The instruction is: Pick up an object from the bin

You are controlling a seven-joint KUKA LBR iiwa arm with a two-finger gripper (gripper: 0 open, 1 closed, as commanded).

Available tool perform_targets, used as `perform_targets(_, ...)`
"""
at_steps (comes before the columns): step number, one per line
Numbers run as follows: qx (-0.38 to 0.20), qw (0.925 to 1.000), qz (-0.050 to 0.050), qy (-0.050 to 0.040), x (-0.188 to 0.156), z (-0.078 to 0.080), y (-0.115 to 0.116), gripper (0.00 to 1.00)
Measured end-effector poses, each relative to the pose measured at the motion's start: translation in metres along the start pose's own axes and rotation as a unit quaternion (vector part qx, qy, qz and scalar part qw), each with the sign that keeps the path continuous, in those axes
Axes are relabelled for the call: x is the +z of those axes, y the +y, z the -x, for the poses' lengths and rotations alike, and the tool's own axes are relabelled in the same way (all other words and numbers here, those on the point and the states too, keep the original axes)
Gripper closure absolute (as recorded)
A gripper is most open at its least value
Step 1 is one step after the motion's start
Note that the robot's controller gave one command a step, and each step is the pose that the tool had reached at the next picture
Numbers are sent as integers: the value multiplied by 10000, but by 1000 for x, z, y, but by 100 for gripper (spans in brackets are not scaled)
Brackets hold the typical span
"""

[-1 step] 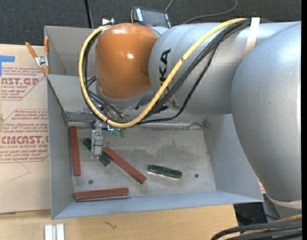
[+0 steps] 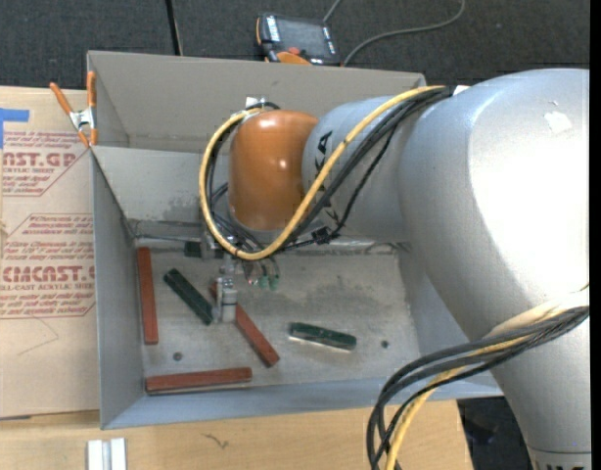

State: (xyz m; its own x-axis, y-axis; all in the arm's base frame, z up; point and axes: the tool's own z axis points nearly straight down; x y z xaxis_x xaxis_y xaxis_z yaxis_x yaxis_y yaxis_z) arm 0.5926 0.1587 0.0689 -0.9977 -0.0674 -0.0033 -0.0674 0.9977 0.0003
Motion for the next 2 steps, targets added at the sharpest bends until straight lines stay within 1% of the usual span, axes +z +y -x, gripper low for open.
perform_targets(1,-45,10000,3,33,-1,-86,-7,0)
perform_targets(2,-44,10000,6,18,-1,-84,-7,100)
